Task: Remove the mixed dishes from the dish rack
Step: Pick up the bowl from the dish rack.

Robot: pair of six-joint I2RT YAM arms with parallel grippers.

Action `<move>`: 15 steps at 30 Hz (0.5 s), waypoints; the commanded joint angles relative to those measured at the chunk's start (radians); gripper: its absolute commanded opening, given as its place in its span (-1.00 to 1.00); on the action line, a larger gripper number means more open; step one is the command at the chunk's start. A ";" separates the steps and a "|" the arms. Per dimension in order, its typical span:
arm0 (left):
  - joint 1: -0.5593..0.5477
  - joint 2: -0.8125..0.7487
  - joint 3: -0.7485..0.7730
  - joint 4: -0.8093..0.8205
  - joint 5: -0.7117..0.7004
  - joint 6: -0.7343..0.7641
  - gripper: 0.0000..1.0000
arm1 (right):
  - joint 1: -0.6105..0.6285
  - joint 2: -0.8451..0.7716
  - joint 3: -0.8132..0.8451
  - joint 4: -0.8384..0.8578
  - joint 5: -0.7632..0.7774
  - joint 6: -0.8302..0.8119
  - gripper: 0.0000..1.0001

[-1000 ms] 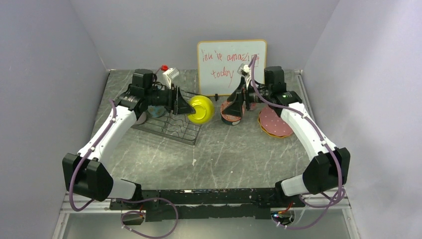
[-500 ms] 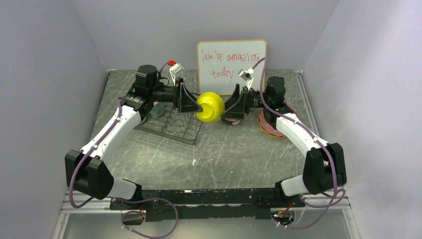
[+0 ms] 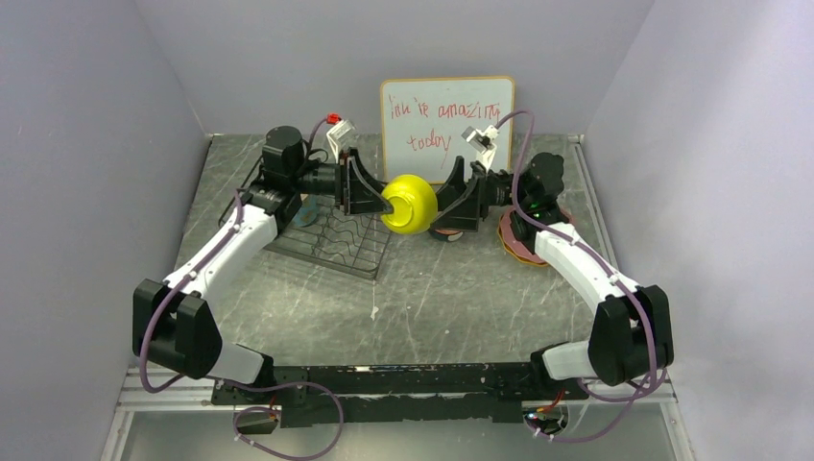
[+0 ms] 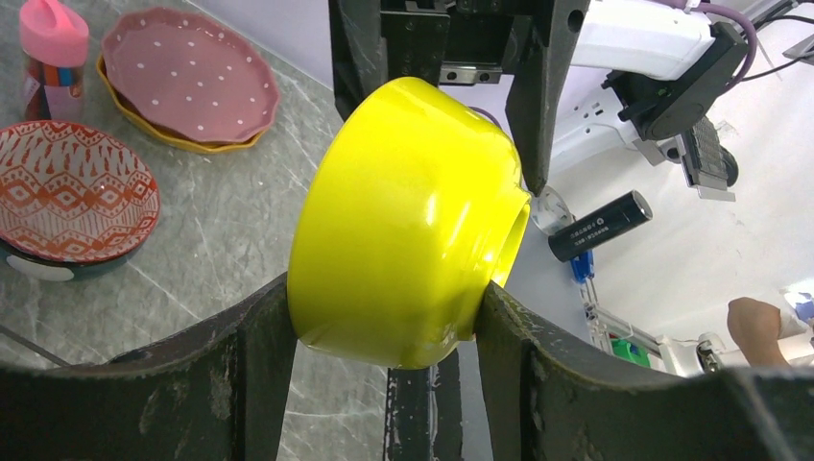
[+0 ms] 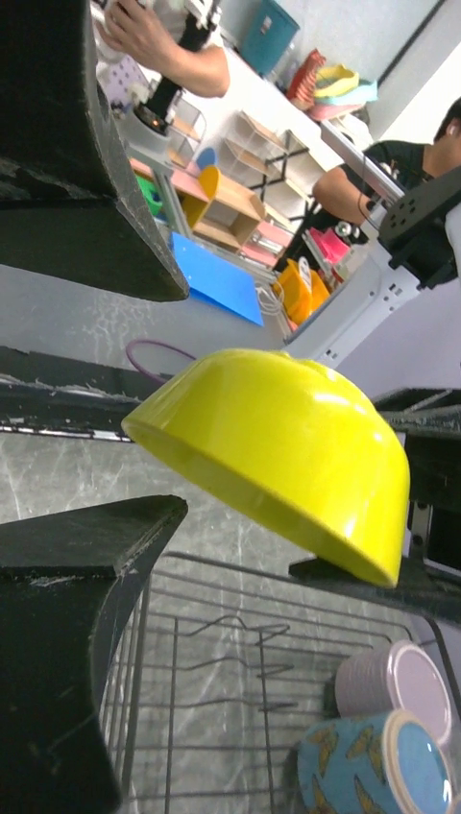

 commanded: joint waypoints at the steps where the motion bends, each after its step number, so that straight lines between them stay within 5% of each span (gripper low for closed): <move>1: -0.004 -0.008 -0.016 0.126 0.042 -0.050 -0.95 | 0.025 -0.012 0.029 0.076 -0.038 0.029 0.48; 15: -0.004 -0.011 -0.066 0.195 0.042 -0.039 -0.93 | 0.064 0.001 0.016 0.209 -0.057 0.136 -0.07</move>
